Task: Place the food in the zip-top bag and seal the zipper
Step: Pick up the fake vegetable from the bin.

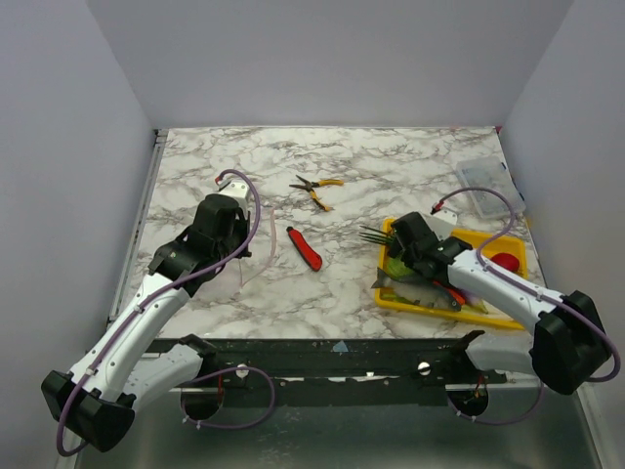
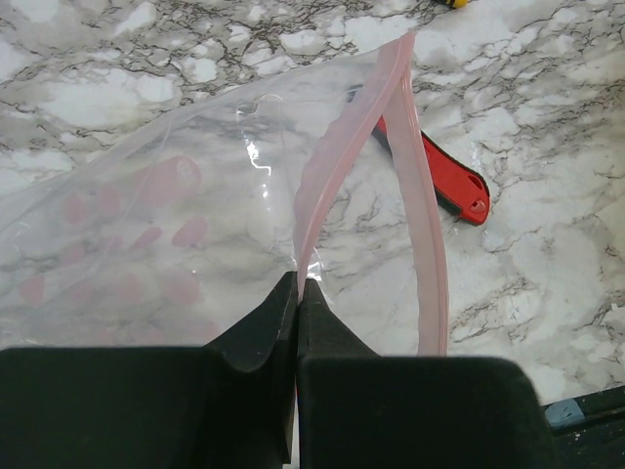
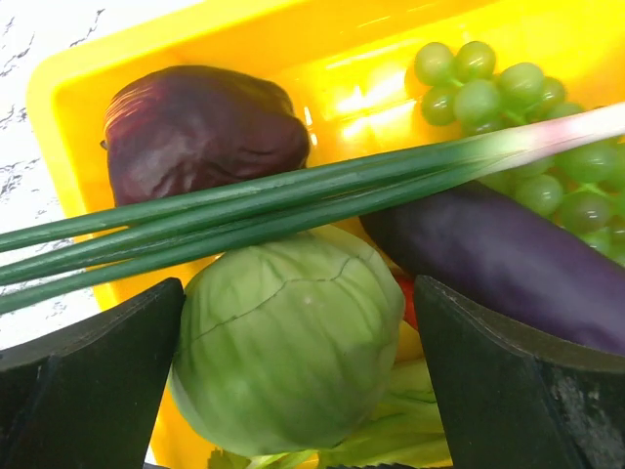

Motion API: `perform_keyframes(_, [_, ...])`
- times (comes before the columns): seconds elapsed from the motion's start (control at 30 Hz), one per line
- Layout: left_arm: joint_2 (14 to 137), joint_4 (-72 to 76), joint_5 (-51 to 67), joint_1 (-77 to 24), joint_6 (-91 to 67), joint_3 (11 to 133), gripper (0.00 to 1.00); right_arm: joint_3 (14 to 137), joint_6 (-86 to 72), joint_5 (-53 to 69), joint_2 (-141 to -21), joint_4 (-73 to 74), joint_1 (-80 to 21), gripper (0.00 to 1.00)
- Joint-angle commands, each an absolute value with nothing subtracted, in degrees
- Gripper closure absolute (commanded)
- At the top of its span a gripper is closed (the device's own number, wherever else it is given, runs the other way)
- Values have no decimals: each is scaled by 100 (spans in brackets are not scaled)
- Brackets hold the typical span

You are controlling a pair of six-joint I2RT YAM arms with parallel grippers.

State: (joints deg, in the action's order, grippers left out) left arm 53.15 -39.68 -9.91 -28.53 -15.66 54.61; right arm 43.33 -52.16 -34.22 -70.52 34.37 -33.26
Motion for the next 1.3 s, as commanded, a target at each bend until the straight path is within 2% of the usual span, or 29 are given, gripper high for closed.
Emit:
perform_keyframes(0.0, [5253,-3833,-813,-2856,-1582,5472,100,4054,-5318,-3071,-7149,3234,-3313,3])
perform_keyframes(0.1, [5303,-3823,-809,-2856,-1582,5467,100,3976,-5326,-3201,-6911,3304,-3313,8])
perform_keyframes(0.13, [5322,-3828,-803,-2861,-1582,5471,100,3973,-5264,-3251,-6753,3319,-3313,13])
perform_keyframes(0.2, [5383,-3841,-771,-2856,-1582,5482,100,3953,-5146,-3332,-6414,3306,-3311,27])
perform_keyframes(0.3, [5430,-3853,-754,-2861,-1578,5497,100,3899,-5100,-3560,-5896,3293,-3312,56])
perform_keyframes(0.37, [5427,-3884,-764,-2856,-1573,5513,100,3907,-5039,-3739,-5590,3324,-3313,69])
perform_keyframes(0.57, [5386,-3862,-887,-2854,-1556,5476,100,3853,-4438,-4086,-4949,2801,-3310,72])
perform_keyframes(0.73, [5578,-3890,-834,-2856,-1556,5528,100,3990,-4296,-3923,-5056,2403,-3311,74])
perform_keyframes(0.8, [5631,-3884,-745,-2856,-1556,5537,100,4044,-4313,-3424,-5107,2242,-3313,79])
perform_keyframes(0.9, [5693,-3867,-703,-2856,-1556,5546,100,4033,-4306,-1831,-5135,1598,-3313,89])
perform_keyframes(1.03, [5726,-3855,-695,-2856,-1561,5560,100,3545,-4789,91,-5079,-448,-3345,91])
perform_keyframes(1.27, [5641,-3815,-655,-2850,-1556,5537,100,3969,-5302,286,-6125,-2246,-4492,91])
